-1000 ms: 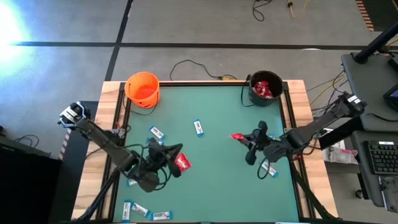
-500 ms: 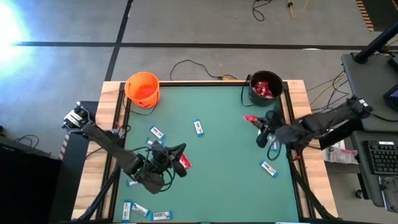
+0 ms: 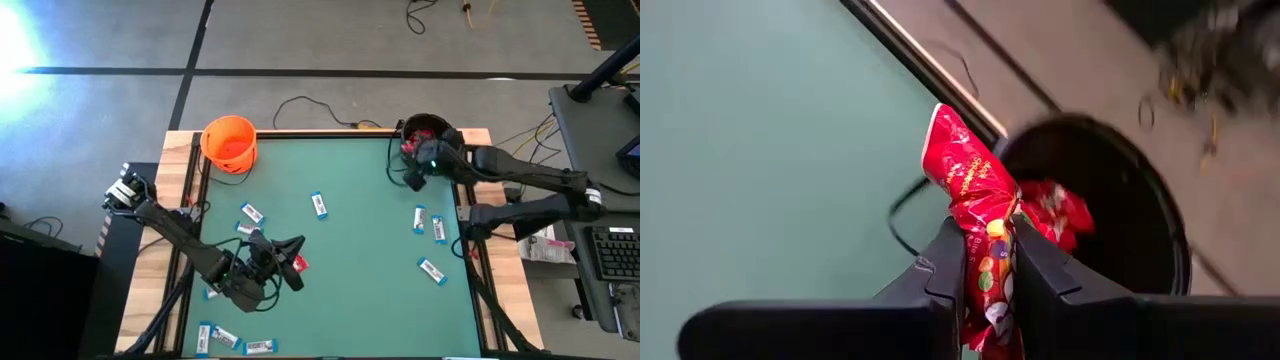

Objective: Sort candy by brand, put in halloween buckets
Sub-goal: Put the red candy into the black bucket

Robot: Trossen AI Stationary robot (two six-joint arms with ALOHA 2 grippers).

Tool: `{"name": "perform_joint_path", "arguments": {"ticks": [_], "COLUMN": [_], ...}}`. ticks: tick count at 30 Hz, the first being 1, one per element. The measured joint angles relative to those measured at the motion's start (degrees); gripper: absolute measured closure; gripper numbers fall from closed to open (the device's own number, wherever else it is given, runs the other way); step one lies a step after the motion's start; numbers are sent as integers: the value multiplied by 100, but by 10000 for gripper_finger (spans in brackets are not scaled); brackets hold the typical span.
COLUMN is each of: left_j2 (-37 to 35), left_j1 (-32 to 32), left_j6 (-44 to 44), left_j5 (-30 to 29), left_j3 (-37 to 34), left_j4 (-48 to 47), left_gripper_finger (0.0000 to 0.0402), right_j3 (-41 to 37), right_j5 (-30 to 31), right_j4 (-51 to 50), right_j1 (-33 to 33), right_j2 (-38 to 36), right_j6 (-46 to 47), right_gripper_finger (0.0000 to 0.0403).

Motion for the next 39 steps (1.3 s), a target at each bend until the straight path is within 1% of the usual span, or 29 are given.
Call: {"name": "perform_joint_path", "arguments": {"ticks": [5, 6, 9, 11, 13, 16, 19, 24, 29, 30, 32, 34, 36, 39], "left_j2": [79, 144, 350, 413, 440, 444, 439, 553, 605, 605, 592, 521, 435, 290], "left_j1": [30, 55, 110, 108, 101, 105, 108, 104, 113, 112, 118, 121, 121, 121], "left_j6": [-214, -208, -204, -173, -161, -35, 417, 885, 890, 873, 845, 879, 819, 531], "left_j5": [125, 129, 154, 192, 303, 318, 317, 380, 748, 744, 766, 980, 1263, 1503], "left_j3": [0, 0, 0, 0, 0, 0, 0, 0, 0, 0, 0, 0, 0, 0], "left_j4": [164, 206, 332, 356, 321, 235, 236, 149, 38, -24, -33, -105, -242, -644], "left_gripper_finger": [402, 402, 402, 402, 402, 402, 402, 402, 402, 401, 398, 387, 369, 333], "right_j3": [-156, -171, -176, -177, -187, -199, -202, -211, -211, -211, -211, -211, -208, -175], "right_j5": [-725, -794, -761, -708, -726, -1227, -1681, -1722, -1742, -1696, -1640, -1582, -1554, -1564], "right_j4": [163, 160, 324, 558, 801, 889, 801, 944, 1190, 1188, 1153, 1145, 1074, 1136], "right_j1": [-1122, -1322, -1814, -2086, -2282, -2597, -2920, -3354, -3522, -3525, -3523, -3517, -3514, -3514], "right_j2": [456, 578, 840, 885, 945, 1156, 1337, 1613, 1926, 1973, 2047, 2117, 2138, 2053], "right_j6": [207, 217, 219, 230, 225, 158, 188, 204, 133, 158, 302, 326, 327, 420], "right_gripper_finger": [360, 360, 360, 360, 360, 360, 360, 360, 359, 357, 345, 324, 296, 249]}}
